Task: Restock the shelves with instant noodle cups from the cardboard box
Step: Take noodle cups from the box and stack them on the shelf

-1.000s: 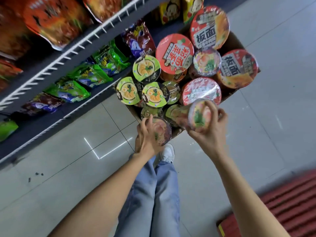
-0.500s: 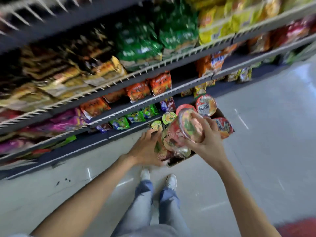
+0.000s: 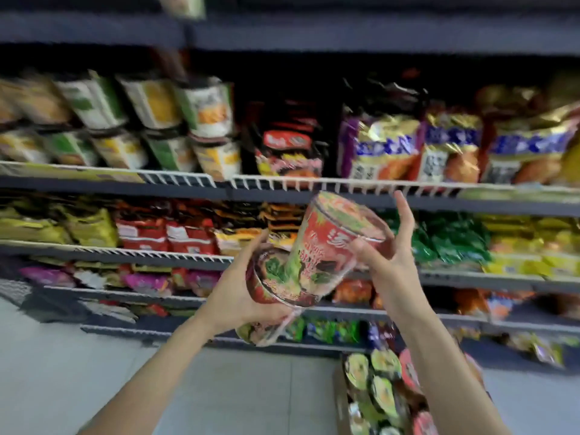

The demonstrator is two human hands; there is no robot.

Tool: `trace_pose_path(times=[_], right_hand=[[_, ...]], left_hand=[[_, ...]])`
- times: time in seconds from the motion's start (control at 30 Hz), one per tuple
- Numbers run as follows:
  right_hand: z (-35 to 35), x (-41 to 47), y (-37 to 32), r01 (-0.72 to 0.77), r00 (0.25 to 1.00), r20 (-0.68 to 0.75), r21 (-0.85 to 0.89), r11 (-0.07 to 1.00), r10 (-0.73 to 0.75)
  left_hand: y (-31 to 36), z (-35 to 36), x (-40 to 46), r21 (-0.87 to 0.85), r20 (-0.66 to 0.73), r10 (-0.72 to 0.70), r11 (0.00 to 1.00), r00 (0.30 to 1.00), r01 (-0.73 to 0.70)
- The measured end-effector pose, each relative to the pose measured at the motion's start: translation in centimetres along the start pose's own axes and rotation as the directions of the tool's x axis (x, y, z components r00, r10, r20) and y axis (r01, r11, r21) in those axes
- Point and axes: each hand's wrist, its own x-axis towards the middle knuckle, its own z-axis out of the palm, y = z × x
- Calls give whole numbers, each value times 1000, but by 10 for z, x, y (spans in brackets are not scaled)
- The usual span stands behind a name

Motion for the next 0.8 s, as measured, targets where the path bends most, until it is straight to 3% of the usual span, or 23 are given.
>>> trace_pose_path(times=[0.13, 0.43, 0.57, 0.8], right_hand=[[97, 48, -36, 120, 986, 102, 88, 989, -129], [269, 149, -144, 335, 941, -19, 160, 929, -337], [317, 195, -189, 401, 916, -66, 127, 907, -396], [363, 261, -236, 471, 881, 8, 68, 880, -472]], left_hand=[[26, -95, 0, -64, -109, 102, 992, 989, -109], [91, -306, 42, -59, -247, 309, 941, 918, -332], [120, -365, 69, 11, -332, 404, 905, 853, -424], [143, -421, 110, 117, -470, 487, 861, 736, -495]])
